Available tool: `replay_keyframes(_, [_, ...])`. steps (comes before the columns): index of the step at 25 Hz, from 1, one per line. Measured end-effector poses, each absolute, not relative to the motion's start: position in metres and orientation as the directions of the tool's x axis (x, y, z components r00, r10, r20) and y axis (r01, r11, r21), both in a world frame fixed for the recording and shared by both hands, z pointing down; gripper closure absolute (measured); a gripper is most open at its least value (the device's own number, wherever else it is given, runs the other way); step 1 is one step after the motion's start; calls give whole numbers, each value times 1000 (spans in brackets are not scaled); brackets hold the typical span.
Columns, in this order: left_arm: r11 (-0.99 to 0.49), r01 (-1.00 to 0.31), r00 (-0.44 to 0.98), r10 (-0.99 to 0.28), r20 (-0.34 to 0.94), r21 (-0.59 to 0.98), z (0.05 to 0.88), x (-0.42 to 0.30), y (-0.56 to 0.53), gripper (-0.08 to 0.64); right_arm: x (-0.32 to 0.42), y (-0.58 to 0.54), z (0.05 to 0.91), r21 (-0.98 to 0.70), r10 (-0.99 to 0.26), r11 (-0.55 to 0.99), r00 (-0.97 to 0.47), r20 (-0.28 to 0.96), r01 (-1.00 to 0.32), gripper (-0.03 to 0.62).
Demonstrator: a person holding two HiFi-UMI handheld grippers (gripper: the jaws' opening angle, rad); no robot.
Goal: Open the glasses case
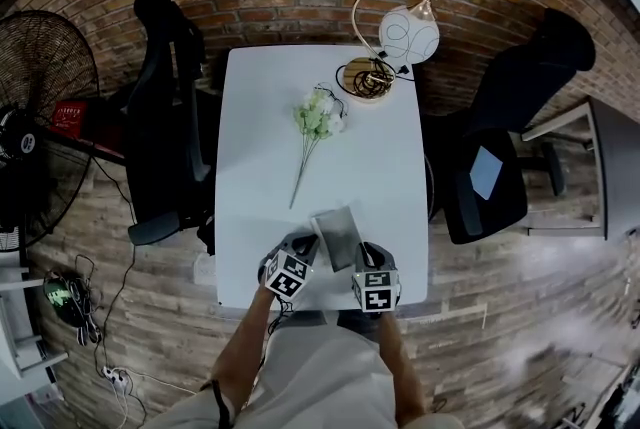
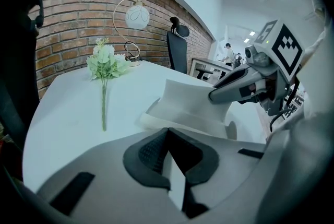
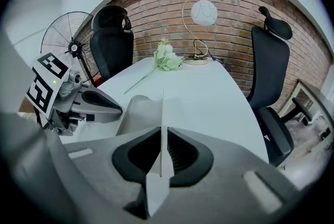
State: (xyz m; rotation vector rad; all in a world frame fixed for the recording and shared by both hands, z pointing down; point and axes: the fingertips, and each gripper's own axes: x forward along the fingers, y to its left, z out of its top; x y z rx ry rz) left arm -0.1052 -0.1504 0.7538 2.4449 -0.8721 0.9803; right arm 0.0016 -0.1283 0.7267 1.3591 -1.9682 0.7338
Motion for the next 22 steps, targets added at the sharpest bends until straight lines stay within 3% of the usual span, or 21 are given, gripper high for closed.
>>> replay_keyframes(11, [-735, -672, 575, -439, 690, 92, 741, -103, -151, 555, -8, -130, 708, -68, -638, 362, -301, 709, -930, 549])
replay_keyframes(22, [-704, -710, 582, -557, 592, 35, 683, -109, -162, 555, -8, -134, 661, -27, -739, 363, -305, 601, -932, 549])
